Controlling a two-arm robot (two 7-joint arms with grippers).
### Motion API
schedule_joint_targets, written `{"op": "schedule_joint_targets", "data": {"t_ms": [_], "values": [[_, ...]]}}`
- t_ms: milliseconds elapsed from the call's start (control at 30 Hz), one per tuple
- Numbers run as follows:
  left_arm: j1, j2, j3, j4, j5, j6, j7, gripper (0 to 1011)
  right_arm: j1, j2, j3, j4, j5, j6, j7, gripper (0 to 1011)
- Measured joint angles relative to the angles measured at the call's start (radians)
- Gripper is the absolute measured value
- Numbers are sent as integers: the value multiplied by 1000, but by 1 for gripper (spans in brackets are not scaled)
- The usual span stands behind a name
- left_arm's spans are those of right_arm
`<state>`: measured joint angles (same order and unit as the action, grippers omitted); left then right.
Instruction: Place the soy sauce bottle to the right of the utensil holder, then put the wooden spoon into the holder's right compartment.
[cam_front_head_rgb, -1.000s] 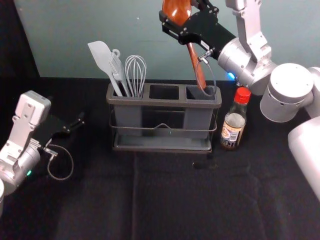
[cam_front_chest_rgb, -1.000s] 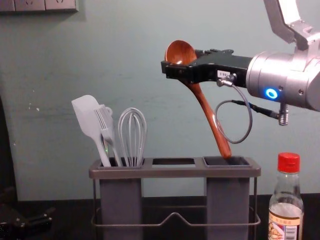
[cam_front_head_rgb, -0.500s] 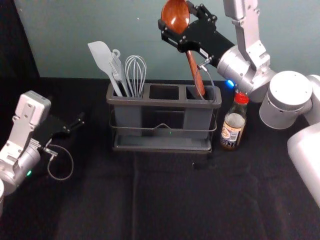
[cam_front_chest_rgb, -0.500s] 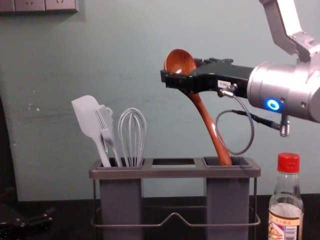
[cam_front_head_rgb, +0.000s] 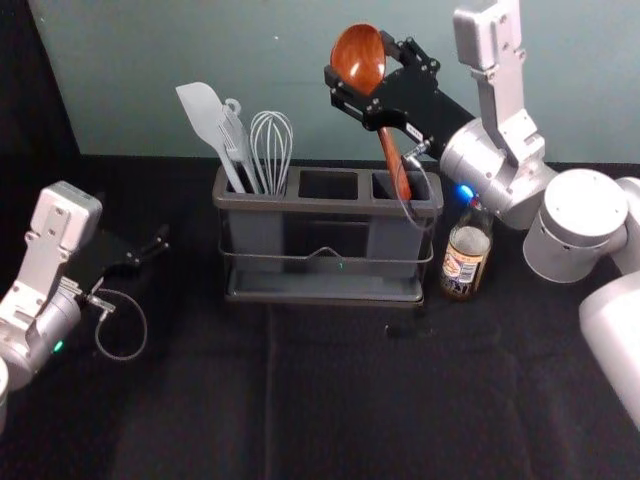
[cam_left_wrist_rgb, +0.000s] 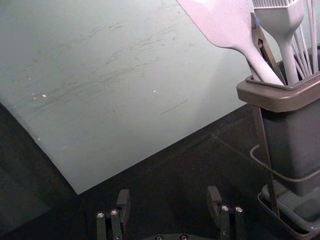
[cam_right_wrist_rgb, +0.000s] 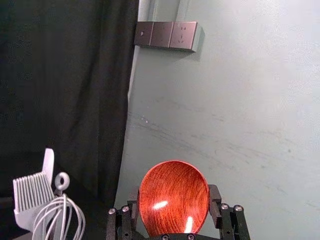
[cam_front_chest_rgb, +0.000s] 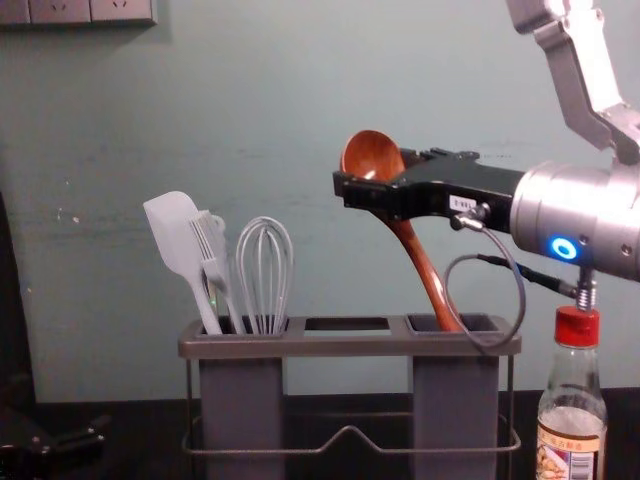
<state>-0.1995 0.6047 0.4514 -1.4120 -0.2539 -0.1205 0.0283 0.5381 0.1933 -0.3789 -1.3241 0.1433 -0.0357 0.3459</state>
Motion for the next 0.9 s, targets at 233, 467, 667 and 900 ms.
{"op": "schedule_joint_targets", "data": {"t_ms": [233,467,667,900], "values": [[0,0,0,0,0,0,0,1005,-25,9,8,4,14,-16,8,837],[0,0,0,0,0,0,0,1005,-48,20,12,5,24,-26,17,837],[0,0,0,0,0,0,0,1005,-62,25,13,5,32,-31,22,837],[0,0,0,0,0,0,0,1005,-73,28,13,8,38,-34,25,837]]}}
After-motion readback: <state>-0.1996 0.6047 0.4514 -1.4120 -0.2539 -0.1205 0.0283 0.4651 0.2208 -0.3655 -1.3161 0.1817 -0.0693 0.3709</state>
